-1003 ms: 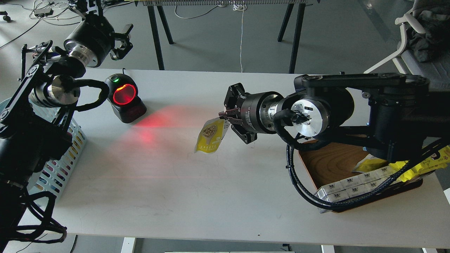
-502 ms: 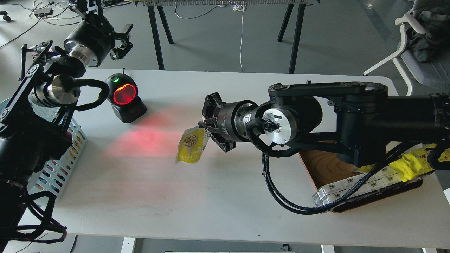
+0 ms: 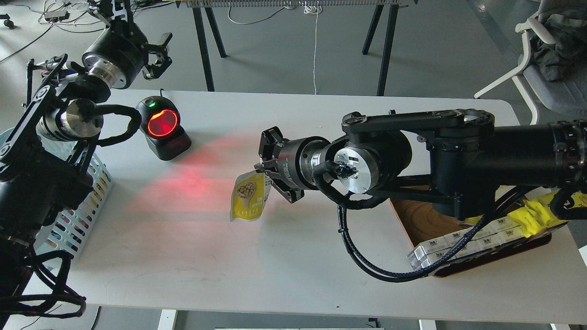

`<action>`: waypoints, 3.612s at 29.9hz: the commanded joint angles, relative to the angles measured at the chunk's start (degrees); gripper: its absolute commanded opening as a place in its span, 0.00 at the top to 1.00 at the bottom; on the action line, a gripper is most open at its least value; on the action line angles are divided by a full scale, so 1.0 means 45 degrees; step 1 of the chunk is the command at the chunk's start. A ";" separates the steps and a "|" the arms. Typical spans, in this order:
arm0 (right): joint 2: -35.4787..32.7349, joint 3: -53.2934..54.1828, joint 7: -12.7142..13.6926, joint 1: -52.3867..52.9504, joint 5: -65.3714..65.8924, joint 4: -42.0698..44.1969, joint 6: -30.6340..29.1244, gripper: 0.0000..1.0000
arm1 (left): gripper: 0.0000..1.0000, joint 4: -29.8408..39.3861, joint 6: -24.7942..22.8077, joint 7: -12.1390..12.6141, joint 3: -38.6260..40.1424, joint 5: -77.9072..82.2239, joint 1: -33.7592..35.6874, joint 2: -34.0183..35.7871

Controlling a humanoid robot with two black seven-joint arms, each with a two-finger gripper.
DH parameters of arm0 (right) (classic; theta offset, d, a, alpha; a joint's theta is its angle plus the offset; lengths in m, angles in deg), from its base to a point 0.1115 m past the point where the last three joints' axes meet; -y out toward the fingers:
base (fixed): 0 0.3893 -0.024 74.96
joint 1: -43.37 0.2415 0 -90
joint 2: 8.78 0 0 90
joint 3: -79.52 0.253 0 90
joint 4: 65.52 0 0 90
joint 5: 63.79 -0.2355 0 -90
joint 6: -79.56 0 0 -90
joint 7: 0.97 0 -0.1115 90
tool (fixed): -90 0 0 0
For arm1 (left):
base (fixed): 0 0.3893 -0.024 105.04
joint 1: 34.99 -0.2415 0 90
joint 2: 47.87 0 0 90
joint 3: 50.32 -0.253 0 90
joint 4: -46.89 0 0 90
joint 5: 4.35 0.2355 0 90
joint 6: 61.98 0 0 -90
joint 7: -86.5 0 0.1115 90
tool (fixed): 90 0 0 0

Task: Scan snack and place in basket
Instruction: 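Set the yellow packet upright on the table and open the right gripper, then withdraw the right gripper back toward its rest position, then reach the left gripper to the yellow packet and grasp it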

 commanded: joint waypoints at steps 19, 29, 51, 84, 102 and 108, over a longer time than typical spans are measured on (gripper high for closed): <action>-0.0506 -0.0827 -0.0019 0.0607 -0.0023 0.0242 0.0000 0.35 | 0.00 -0.0007 0.0000 0.0000 0.0001 0.0000 -0.0003 0.0039; -0.1853 -0.0573 -0.0038 0.1406 0.0094 -0.0226 0.0000 0.01 | 0.00 -0.0006 -0.0020 0.0000 0.0001 0.0000 0.0075 0.0526; -0.9120 0.5400 -0.1131 -0.2826 0.0602 0.3422 -0.4184 0.01 | 0.00 0.4714 -0.2009 0.0040 -0.2167 0.1737 0.0662 0.7378; -0.7245 0.9037 -0.4706 -0.9061 0.0562 0.7000 -1.2444 0.01 | 0.00 1.0169 -0.1934 -0.0840 -0.5661 1.7670 -0.1272 0.7131; -0.7011 0.8939 -0.4687 -0.9120 0.0641 0.7000 -1.2444 0.01 | 0.00 1.0169 -0.1719 0.1680 -0.7812 2.1305 -0.2794 0.4161; -0.6894 0.8920 -0.4687 -0.9100 0.0660 0.6981 -1.2444 0.01 | 0.00 1.0150 -0.1778 0.1719 -0.7851 2.1781 -0.3342 0.3458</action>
